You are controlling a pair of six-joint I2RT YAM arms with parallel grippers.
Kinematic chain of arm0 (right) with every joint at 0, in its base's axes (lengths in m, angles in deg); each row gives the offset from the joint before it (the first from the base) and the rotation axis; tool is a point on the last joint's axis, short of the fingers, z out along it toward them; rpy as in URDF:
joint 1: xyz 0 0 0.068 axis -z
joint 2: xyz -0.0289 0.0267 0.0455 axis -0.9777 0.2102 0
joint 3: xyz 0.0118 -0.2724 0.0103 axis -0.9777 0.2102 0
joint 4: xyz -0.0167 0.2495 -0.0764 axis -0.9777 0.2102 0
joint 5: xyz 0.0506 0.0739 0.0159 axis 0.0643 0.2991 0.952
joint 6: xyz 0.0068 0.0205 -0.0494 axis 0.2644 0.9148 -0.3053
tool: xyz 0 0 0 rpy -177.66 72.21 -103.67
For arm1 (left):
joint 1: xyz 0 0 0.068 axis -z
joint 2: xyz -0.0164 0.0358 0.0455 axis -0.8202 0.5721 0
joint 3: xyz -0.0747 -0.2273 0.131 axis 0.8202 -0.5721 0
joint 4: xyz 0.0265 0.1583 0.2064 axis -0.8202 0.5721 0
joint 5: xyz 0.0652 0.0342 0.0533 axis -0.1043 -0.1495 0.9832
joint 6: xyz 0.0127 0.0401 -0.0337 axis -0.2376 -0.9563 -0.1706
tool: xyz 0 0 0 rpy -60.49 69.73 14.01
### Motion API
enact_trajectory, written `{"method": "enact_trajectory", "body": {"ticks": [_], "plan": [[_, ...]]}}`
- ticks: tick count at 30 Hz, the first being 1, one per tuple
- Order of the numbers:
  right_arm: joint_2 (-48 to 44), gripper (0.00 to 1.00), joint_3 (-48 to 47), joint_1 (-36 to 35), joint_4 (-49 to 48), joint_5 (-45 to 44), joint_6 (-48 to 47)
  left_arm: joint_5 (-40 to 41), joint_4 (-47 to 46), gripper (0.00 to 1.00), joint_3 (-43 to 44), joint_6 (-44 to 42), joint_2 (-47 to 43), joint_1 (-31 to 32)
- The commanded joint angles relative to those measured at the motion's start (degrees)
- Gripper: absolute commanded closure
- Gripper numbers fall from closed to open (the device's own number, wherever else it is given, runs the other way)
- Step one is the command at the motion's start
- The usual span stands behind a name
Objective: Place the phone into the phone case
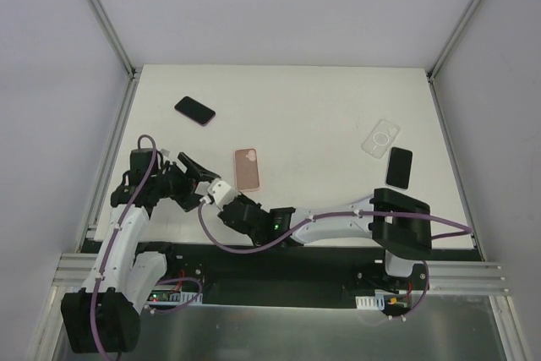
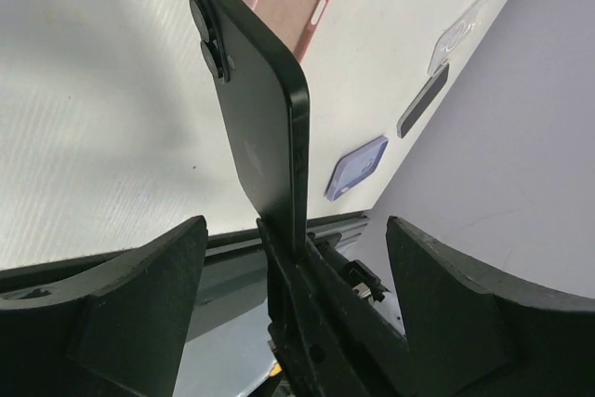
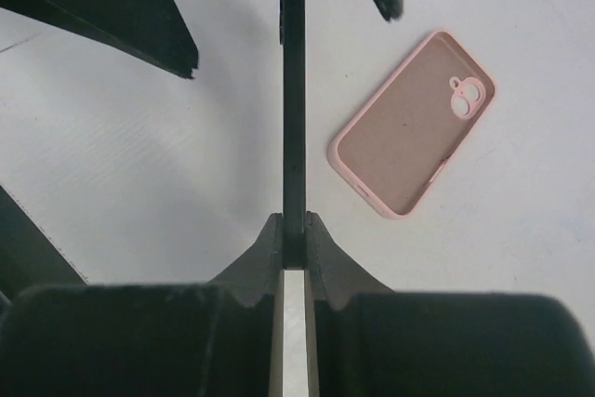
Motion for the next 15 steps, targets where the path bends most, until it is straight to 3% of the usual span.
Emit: {"method": "enact_trajectory", "body": {"ticks": [1,7,15], "plan": [[1.2,0.99,-5.4,-2.6,-3.1,-8.9,-4.3,1.9,1.6,0.25,-0.4,4.7,-1.4,1.2],[3.7,0.99,-8.1,-5.6,-3.2,-13.9,-7.7,3.2,1.6,0.35,-2.7,6.7,-2.0,2.3],[4.8,0.99,-10.0,-7.4,-2.6,-18.0,-10.6,4.5,1.6,0.64,-3.8,5.8,-2.2,2.5]]}}
